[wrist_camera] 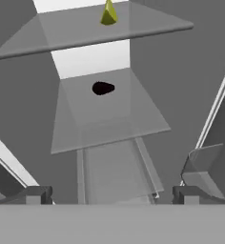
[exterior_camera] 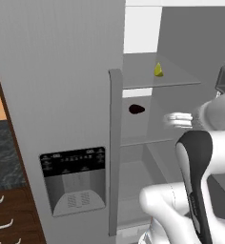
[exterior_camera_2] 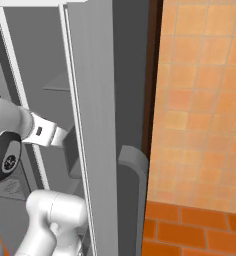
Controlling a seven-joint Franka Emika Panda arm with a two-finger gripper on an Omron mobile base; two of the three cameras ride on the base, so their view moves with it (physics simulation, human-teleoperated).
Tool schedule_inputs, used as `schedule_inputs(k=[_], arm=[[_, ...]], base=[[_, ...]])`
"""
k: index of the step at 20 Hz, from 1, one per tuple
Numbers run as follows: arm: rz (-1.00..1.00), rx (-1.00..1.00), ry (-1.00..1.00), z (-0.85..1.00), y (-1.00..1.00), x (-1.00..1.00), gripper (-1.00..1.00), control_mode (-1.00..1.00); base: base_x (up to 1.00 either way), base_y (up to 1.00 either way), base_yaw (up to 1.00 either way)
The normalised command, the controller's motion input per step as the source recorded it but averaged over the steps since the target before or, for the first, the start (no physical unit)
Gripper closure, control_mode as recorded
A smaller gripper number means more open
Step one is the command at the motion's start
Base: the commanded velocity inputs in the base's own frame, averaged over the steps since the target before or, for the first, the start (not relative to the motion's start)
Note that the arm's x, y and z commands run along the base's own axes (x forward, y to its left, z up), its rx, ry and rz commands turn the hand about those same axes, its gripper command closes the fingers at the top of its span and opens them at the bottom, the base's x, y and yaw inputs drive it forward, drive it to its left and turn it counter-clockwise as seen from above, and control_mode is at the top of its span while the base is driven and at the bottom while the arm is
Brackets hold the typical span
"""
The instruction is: Grab a lemon wedge from the fridge and one ice cube from the ice bowl, and put them in the glass of lemonade.
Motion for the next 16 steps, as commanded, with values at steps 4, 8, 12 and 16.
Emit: schedule_inputs(k=[4, 8, 12, 16], arm=[[0.15, 0.01, -0.26, 1.0, -0.14, -0.33, -1.0, -1.0], [0.15, -0.05, -0.22, 1.0, -0.08, -0.05, -1.0, -1.0], [0.07, -0.21, -0.12, 1.0, 0.0, 0.53, -1.0, -1.0], [0.0, -0.3, 0.05, 0.9, 0.0, 0.87, -1.0, -1.0]], base=[[0.0, 0.0, 0.0], [0.0, 0.0, 0.0], [0.0, 0.0, 0.0], [0.0, 0.0, 0.0]])
